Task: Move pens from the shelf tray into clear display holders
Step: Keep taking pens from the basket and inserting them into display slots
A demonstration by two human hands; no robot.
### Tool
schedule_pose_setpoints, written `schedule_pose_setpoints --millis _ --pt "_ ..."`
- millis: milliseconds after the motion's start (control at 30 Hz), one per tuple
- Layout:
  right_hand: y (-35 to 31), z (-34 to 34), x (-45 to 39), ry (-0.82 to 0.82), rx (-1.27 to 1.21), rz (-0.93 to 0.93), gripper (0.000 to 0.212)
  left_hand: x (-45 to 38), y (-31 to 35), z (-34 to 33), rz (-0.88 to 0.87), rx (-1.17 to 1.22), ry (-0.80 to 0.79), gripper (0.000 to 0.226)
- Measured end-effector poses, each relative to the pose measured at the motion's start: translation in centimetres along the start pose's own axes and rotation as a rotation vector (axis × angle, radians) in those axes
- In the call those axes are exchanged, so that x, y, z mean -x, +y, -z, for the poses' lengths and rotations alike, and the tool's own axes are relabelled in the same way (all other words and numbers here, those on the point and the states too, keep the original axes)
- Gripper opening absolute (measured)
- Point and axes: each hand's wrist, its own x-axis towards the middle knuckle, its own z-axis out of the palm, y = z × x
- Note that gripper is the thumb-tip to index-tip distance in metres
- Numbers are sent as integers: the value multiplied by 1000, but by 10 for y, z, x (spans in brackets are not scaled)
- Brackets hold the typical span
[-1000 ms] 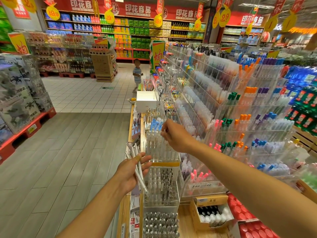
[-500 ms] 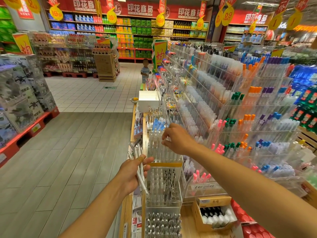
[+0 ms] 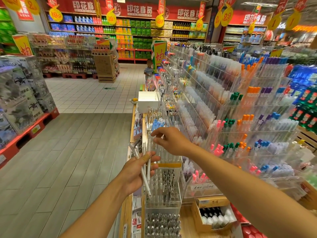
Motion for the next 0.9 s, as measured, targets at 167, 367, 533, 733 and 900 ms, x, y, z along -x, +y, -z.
schedule_pose_setpoints --millis 167,367,533,733,900 --pt "-2 1 5 -107 -327 -94 16 2 0 -1 -19 8 -86 39" --pt "-1 2 11 -200 -732 -183 1 1 -2 -4 -30 52 -94 38" --pt "-2 10 8 -41 -657 -133 8 -2 -2 -5 -35 154 -67 27" --pt "0 27 -4 210 -412 -96 10 -11 -5 10 -3 98 251 18" --pt "6 16 -3 171 -72 -32 9 -15 -9 17 56 47 325 17"
